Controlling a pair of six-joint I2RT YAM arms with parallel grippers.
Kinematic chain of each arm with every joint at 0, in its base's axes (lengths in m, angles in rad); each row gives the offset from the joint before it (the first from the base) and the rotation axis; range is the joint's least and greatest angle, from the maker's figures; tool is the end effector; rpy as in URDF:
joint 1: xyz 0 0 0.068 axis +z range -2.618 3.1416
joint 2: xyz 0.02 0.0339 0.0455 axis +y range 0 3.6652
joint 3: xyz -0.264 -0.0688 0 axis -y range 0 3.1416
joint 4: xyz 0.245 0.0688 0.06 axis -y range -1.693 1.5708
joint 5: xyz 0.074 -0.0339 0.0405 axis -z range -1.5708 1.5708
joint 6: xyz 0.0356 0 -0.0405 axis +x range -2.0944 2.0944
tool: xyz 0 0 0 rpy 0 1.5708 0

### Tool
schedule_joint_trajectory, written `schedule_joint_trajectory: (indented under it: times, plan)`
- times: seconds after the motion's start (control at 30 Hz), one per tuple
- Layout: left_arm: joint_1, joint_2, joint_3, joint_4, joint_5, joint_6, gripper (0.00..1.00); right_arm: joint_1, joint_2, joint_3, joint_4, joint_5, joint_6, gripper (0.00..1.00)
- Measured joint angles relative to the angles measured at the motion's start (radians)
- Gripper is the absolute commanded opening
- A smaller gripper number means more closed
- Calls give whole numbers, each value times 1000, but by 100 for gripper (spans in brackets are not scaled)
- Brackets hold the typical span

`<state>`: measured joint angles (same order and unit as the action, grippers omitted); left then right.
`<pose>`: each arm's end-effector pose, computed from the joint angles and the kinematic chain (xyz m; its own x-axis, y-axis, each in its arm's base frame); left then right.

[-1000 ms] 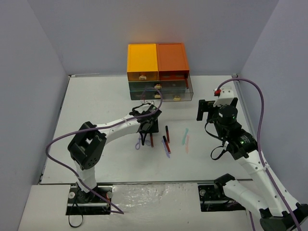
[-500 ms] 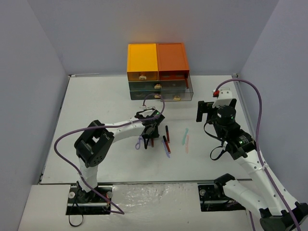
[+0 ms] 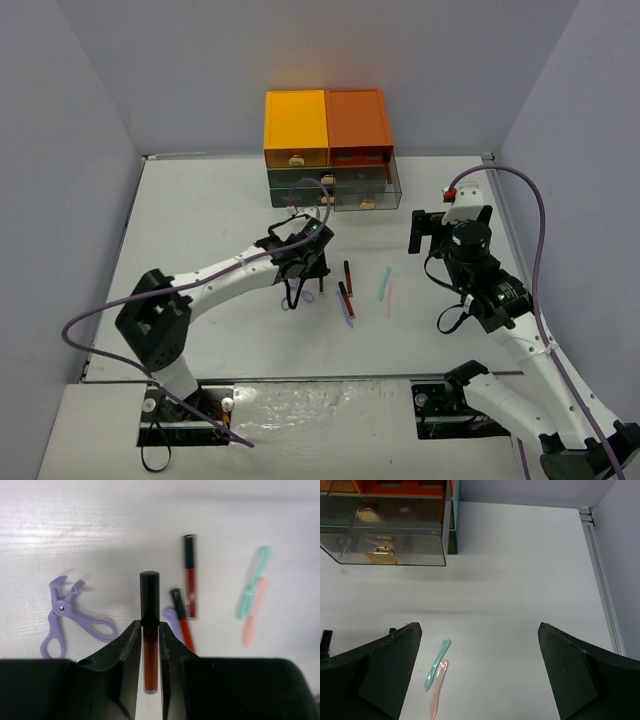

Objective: Organize the makeup

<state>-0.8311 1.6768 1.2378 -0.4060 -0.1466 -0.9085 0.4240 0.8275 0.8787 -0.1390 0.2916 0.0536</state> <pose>0.2517 -0.2681 0.2445 -0.8348 -0.2426 -0.4943 0.0116 0.8898 -0.4562 0.1780 0.0691 0.3708 -0.0869 0.0171 -0.9961 -0.1285 0.9913 0.0282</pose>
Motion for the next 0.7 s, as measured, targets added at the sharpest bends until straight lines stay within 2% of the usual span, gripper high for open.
schedule_joint_trajectory:
  times: [0.1, 0.2, 0.4, 0.53, 0.7]
  plan:
    - [-4, -129, 25, 57, 9, 31, 0, 0, -12, 0, 0, 0, 0, 100]
    - [-4, -171, 141, 102, 18, 80, 0, 0, -18, 0, 0, 0, 0, 100]
    - [53, 5, 536, 160, 109, 165, 1, 0, -18, 3, 0, 0, -3, 100]
    - [110, 186, 769, 140, 160, 190, 11, 0, -20, 9, 0, -10, -2, 100]
    - [163, 441, 1057, 38, 207, 219, 41, 0, -22, 15, -2, -45, -2, 100]
